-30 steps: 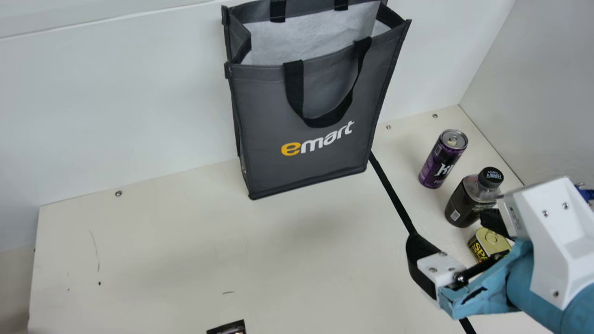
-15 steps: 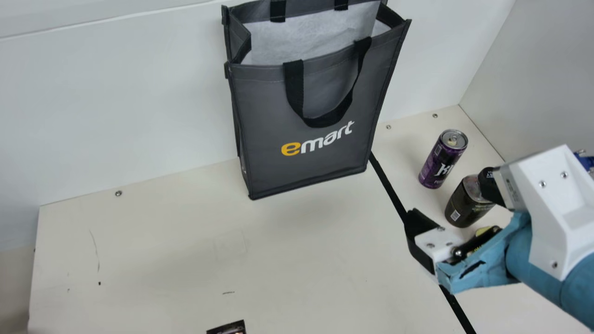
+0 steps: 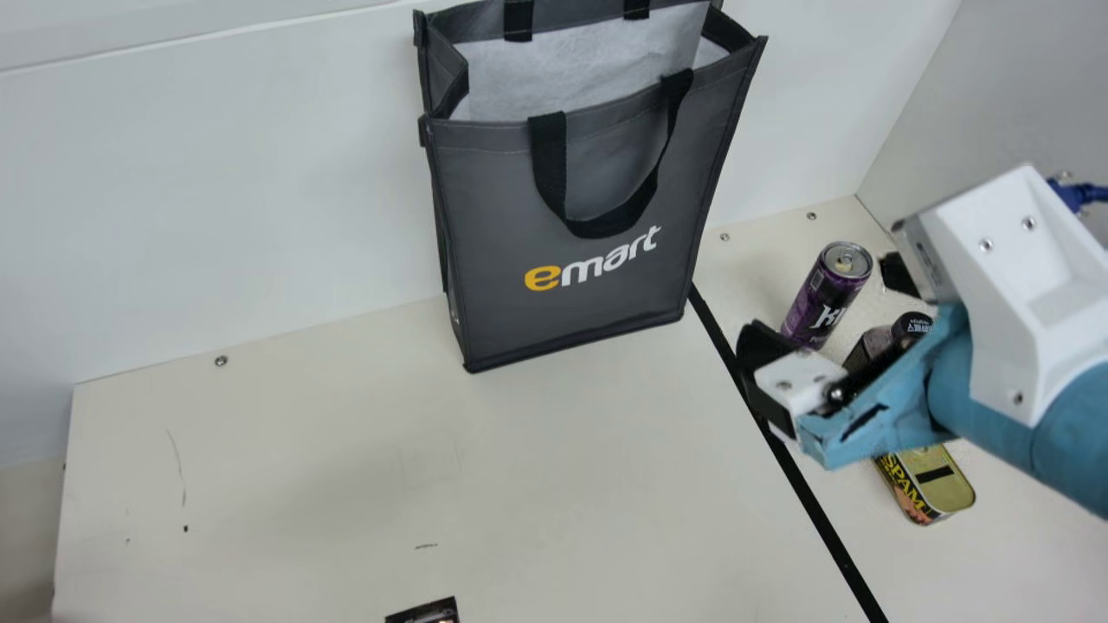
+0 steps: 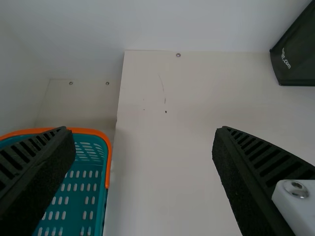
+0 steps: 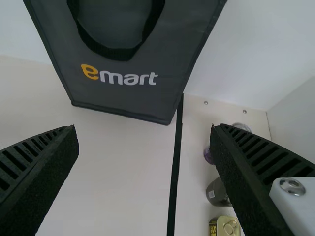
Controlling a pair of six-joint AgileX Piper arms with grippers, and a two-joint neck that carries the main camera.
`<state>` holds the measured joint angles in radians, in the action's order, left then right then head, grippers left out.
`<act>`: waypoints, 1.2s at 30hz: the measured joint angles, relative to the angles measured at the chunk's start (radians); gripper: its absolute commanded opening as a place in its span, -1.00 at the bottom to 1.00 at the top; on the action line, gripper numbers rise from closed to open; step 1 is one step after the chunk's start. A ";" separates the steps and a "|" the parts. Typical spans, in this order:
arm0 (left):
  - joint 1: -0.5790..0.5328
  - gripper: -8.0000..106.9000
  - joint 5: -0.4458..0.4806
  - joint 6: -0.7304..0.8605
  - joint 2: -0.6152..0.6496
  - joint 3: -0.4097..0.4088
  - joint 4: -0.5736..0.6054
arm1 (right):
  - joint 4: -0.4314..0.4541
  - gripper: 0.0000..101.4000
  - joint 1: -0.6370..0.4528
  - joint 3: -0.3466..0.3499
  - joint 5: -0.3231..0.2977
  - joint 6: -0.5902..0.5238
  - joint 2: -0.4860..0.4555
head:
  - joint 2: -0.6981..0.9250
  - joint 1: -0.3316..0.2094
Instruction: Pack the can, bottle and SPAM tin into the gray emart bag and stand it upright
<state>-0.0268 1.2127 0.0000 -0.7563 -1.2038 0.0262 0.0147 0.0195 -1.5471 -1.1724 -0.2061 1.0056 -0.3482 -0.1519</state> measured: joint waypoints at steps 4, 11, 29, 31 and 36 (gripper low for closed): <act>0.000 0.71 0.000 0.000 0.000 0.000 0.000 | -0.032 0.87 -0.020 -0.068 -0.008 -0.057 0.047 | 0.002 -0.002; 0.000 0.71 0.000 0.000 0.000 0.000 0.000 | -0.094 0.87 -0.056 -0.183 -0.028 -0.173 0.131 | 0.000 0.000; 0.000 0.71 0.000 0.000 0.000 0.000 0.000 | -0.276 0.87 -0.120 -0.432 -0.047 -0.471 0.349 | 0.002 0.000; 0.000 0.71 0.000 0.000 0.000 0.000 0.000 | -0.295 0.87 -0.119 -0.444 -0.048 -0.502 0.365 | 0.000 -0.002; 0.000 0.71 0.000 0.000 0.000 0.000 0.000 | -0.329 0.87 -0.110 -0.470 -0.047 -0.575 0.406 | 0.002 -0.002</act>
<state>-0.0268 1.2127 0.0000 -0.7563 -1.2038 0.0262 -0.3139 -0.0904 -2.0174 -1.2193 -0.7815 1.4115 -0.3467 -0.1534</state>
